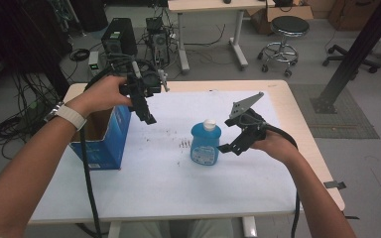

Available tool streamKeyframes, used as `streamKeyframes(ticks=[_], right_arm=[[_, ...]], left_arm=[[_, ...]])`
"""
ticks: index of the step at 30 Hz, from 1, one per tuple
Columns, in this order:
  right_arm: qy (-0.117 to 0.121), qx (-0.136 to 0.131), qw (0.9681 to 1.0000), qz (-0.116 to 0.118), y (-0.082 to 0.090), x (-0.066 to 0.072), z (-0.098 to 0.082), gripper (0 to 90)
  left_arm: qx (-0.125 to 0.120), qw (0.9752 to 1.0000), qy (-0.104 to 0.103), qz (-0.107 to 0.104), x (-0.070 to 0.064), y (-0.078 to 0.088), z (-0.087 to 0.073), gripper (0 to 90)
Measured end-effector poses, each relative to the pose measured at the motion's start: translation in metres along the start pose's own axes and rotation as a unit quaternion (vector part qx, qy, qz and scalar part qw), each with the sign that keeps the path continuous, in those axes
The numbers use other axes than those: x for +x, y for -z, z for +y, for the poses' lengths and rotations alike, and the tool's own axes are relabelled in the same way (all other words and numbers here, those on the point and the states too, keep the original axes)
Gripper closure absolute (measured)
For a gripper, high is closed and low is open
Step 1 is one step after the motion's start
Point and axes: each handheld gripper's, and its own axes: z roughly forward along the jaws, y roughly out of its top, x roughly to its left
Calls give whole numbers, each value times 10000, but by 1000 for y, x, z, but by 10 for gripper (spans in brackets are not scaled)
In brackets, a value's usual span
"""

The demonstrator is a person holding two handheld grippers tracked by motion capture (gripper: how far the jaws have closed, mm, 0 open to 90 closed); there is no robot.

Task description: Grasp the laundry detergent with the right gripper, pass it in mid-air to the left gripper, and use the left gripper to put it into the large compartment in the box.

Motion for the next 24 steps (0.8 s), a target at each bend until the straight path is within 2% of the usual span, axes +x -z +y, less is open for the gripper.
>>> streamKeyframes(ticks=[4,24], right_arm=[[28,-5,10000,-78,-2,1,-1,15],[-71,-184,9998,-35,-10,0,-15,12]], left_arm=[[19,10000,-9,-8,1,0,0,48],[44,10000,6,-23,0,-4,0,47]])
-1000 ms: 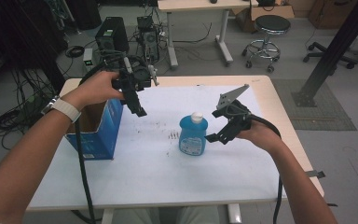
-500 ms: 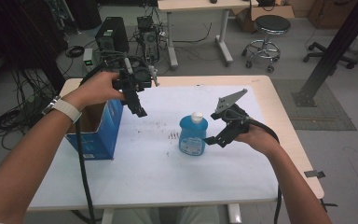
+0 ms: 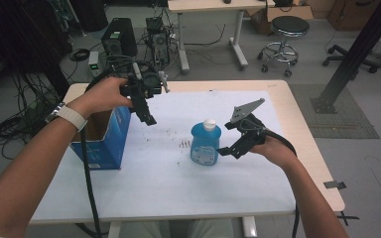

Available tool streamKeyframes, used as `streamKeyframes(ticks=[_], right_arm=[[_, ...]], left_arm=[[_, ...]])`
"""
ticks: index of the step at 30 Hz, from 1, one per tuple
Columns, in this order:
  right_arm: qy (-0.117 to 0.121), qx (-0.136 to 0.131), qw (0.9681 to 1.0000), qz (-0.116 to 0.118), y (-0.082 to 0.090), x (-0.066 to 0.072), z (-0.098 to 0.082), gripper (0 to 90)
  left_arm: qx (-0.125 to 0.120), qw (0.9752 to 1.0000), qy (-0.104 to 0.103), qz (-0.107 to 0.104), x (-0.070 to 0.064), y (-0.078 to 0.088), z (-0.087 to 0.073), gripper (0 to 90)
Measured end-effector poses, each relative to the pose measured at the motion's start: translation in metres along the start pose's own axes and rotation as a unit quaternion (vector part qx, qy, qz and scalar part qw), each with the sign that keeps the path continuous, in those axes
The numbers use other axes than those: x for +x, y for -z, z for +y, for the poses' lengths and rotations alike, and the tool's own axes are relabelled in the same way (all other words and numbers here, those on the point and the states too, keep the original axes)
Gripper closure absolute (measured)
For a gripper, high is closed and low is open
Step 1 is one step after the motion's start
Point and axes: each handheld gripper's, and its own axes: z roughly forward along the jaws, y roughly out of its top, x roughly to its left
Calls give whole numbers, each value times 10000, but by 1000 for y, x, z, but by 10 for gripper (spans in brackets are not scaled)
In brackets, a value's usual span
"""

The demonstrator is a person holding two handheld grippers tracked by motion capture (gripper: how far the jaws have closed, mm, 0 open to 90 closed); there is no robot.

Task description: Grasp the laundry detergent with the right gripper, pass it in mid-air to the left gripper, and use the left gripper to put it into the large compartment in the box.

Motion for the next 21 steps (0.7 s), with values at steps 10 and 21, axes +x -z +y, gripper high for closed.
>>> streamKeyframes(ticks=[10,21], right_arm=[[-24,-69,10000,18,-2,0,-6,12],[-82,-331,9994,33,-5,3,-16,10]], left_arm=[[21,10000,2,-2,-1,-1,1,48],[59,10000,12,-7,-2,-2,1,48]])
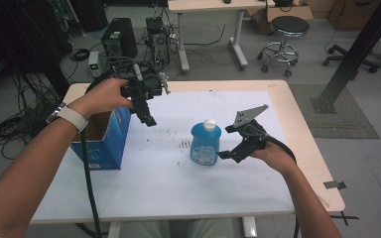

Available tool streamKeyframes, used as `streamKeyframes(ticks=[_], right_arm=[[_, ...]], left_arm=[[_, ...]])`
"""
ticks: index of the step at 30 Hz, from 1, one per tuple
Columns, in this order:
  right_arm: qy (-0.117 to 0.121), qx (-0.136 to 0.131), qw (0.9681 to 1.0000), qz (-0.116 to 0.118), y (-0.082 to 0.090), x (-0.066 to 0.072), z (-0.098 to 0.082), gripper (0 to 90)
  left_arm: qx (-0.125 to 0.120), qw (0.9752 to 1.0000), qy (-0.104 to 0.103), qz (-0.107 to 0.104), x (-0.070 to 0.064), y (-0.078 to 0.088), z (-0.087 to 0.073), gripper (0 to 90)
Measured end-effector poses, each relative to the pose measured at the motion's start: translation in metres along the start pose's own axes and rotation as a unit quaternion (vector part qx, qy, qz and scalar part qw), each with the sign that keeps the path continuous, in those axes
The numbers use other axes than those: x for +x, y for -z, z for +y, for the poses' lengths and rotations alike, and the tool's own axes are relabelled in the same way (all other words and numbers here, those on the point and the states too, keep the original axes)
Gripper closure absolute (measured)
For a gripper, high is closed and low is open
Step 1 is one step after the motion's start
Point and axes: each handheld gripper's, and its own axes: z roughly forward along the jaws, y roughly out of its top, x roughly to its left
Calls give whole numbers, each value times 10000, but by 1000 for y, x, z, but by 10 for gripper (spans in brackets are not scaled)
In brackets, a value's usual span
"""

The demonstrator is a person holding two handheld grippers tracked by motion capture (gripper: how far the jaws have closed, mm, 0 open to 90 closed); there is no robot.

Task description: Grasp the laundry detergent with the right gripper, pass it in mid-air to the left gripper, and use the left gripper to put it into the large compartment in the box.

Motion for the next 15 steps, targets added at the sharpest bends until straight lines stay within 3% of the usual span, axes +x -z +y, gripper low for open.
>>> streamKeyframes(ticks=[15], right_arm=[[-40,-193,9998,-31,-5,2,-4,6]], left_arm=[[22,10000,-5,-1,0,-1,1,48]])
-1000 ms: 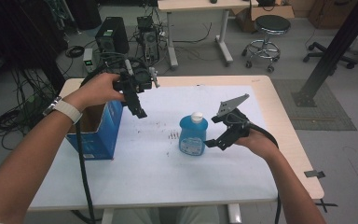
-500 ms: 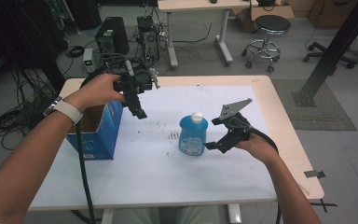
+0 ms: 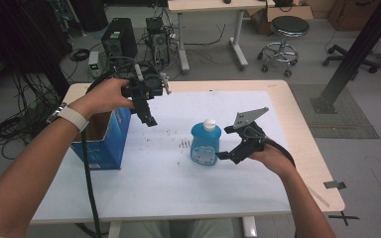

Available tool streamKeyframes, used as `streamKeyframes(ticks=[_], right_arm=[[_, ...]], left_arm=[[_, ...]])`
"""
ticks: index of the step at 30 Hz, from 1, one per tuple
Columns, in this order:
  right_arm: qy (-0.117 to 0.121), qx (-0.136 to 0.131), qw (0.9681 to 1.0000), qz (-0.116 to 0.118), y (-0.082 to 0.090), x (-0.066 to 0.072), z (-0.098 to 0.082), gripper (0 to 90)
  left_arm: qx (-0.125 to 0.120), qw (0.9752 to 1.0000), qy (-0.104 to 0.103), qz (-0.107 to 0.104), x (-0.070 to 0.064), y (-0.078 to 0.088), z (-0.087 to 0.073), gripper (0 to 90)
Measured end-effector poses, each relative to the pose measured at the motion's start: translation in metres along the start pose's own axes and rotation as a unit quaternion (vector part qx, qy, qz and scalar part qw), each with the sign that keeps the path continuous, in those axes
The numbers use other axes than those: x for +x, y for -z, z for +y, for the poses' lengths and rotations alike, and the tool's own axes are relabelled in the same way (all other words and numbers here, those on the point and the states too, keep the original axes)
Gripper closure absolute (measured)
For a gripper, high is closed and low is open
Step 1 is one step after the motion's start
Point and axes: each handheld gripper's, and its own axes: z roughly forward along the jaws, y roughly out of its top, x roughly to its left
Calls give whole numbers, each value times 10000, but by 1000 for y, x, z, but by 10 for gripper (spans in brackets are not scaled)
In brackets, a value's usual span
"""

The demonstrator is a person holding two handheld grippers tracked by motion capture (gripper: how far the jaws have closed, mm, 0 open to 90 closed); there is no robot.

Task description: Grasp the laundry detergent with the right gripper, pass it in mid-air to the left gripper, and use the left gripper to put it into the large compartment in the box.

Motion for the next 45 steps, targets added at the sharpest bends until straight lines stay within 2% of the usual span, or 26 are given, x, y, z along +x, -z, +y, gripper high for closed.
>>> streamKeyframes(ticks=[15,31,45], right_arm=[[-16,-239,9997,24,-3,2,-4,5],[17,-264,9996,-26,-5,1,-7,5],[125,-348,9993,-27,-17,2,-3,5]], left_arm=[[34,10000,7,13,-1,0,-1,48],[40,10000,-7,6,-1,-1,1,49],[22,10000,17,17,-1,0,-1,49]])
